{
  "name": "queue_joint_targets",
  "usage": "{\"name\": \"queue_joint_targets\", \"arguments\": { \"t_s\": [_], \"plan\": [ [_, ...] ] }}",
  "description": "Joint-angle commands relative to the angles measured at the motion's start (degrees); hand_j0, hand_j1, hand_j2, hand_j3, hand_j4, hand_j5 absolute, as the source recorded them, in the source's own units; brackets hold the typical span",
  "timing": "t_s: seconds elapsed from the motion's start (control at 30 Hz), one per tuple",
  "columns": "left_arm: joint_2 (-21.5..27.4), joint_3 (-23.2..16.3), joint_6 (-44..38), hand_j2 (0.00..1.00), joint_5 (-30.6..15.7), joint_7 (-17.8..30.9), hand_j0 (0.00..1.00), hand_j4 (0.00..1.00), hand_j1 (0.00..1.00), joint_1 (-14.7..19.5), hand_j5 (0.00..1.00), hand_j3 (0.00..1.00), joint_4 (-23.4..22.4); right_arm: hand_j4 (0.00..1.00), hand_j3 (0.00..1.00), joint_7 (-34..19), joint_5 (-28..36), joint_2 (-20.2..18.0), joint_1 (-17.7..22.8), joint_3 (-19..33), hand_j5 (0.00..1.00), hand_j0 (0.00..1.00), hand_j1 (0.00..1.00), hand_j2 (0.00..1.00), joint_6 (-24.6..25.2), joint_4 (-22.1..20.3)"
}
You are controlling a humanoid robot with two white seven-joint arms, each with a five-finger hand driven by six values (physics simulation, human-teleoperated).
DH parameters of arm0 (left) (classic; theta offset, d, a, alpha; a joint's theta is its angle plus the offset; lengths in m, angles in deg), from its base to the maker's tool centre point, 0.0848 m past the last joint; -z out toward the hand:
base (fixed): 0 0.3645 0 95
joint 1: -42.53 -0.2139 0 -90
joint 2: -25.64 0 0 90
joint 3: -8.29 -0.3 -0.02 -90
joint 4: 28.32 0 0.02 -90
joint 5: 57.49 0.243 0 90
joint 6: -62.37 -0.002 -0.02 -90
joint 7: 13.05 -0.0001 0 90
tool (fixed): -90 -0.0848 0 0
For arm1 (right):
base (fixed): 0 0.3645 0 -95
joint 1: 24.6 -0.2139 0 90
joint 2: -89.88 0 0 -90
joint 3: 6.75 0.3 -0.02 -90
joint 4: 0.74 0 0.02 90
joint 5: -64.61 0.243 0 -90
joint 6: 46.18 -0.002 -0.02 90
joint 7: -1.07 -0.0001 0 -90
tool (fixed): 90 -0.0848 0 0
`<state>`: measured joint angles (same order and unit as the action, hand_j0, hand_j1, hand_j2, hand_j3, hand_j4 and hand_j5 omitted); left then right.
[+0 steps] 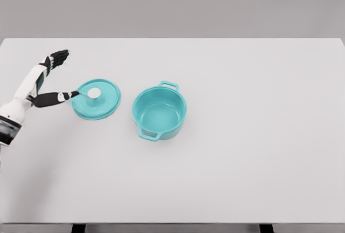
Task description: Open the lid of the pot with left arm
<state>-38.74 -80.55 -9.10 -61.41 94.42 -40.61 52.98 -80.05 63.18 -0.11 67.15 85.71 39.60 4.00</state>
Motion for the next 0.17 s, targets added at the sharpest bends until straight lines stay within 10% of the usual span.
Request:
{"name": "queue_joint_targets", "arguments": {
  "t_s": [0.0, 0.13],
  "plan": [
    [0.2, 2.4, -0.1, 1.00, -0.4, 0.0, 1.00, 1.00, 1.00, 0.0, 1.00, 1.00, 0.0, 1.00, 1.00, 0.0, 0.0, 0.0, 0.0, 0.0, 1.00, 1.00, 1.00, 1.00, 0.0, 0.0],
    [0.1, 2.4, -0.1, 1.00, -0.3, 0.0, 1.00, 1.00, 1.00, 0.0, 1.00, 1.00, -0.2, 1.00, 1.00, 0.0, 0.0, 0.0, 0.0, 0.0, 1.00, 1.00, 1.00, 1.00, 0.0, 0.0]
  ]
}}
